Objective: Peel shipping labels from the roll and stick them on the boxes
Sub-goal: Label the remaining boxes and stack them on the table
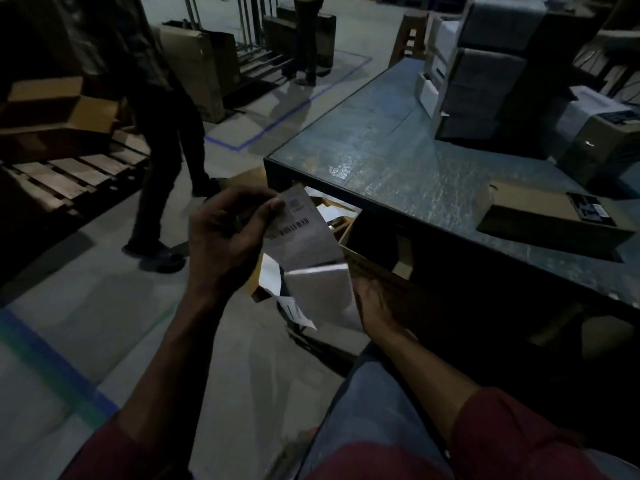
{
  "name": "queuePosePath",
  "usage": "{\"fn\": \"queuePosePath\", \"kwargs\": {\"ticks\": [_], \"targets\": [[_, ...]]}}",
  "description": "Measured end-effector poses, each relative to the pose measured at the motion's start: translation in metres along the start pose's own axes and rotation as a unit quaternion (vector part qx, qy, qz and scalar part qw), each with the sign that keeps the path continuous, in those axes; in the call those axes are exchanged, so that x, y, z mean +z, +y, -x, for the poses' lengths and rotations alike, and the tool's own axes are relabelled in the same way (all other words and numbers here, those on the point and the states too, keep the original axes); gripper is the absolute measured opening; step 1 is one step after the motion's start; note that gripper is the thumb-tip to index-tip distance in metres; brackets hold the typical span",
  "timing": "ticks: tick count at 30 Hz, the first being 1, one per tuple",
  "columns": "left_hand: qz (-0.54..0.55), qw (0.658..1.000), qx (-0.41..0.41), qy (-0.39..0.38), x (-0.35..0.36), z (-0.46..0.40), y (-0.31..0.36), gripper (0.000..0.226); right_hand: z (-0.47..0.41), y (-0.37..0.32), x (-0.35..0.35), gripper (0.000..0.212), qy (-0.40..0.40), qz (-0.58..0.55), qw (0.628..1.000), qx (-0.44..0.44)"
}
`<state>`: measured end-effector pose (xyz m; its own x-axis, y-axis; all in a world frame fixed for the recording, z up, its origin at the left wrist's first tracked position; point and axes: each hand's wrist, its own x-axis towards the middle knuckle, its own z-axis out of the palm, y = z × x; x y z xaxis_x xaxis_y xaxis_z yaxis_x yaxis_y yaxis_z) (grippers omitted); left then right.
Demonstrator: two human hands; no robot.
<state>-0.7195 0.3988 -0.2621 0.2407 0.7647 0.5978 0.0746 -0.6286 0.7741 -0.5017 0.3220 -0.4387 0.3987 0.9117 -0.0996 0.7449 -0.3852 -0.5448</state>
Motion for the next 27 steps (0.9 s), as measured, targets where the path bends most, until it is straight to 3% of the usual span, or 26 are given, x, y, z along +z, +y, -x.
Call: {"fn": "queuePosePath", "kwargs": {"ticks": [4, 7, 8, 11, 13, 15, 17, 19, 22, 24, 27], "targets": [[-0.011, 0.999, 0.006, 0.032, -0.015, -0.016, 0.004, 0.007, -0.003, 0.023, 0.039, 0.026, -0.085, 0.05, 0.995, 0.028], [-0.021, 0.997, -0.028, -0.07, -0.012, -0.016, 0.002, 0.007, 0.005, 0.043, 0.049, 0.063, -0.208, -0.003, 0.977, 0.041], [-0.027, 0.992, -0.047, -0.116, -0.008, -0.013, 0.001, 0.006, 0.009, 0.031, 0.038, 0.061, -0.222, -0.022, 0.974, 0.031], [-0.005, 0.975, -0.086, -0.205, 0.012, -0.002, 0.004, 0.003, 0.016, 0.0, -0.003, 0.032, -0.105, -0.108, 0.989, 0.004], [0.052, 0.966, -0.1, -0.234, 0.027, 0.001, 0.013, 0.001, 0.034, -0.018, -0.047, 0.018, -0.022, -0.262, 0.965, -0.006], [0.104, 0.955, -0.097, -0.261, 0.045, -0.003, 0.026, 0.001, 0.061, -0.027, -0.097, 0.023, 0.044, -0.392, 0.919, -0.001], [0.15, 0.945, -0.08, -0.28, 0.068, -0.013, 0.042, 0.002, 0.083, -0.03, -0.147, 0.042, 0.114, -0.457, 0.882, -0.011], [0.187, 0.933, -0.07, -0.3, 0.095, -0.026, 0.064, 0.007, 0.106, -0.031, -0.193, 0.043, 0.179, -0.46, 0.868, -0.05], [0.212, 0.916, -0.032, -0.338, 0.145, -0.044, 0.097, 0.013, 0.131, -0.024, -0.241, 0.019, 0.266, -0.369, 0.883, -0.115], [0.205, 0.907, -0.016, -0.368, 0.179, -0.053, 0.113, 0.01, 0.136, -0.008, -0.259, 0.006, 0.293, -0.345, 0.887, -0.092], [0.194, 0.901, -0.013, -0.387, 0.223, -0.059, 0.134, 0.009, 0.14, 0.015, -0.282, 0.01, 0.315, -0.362, 0.876, -0.051]]}}
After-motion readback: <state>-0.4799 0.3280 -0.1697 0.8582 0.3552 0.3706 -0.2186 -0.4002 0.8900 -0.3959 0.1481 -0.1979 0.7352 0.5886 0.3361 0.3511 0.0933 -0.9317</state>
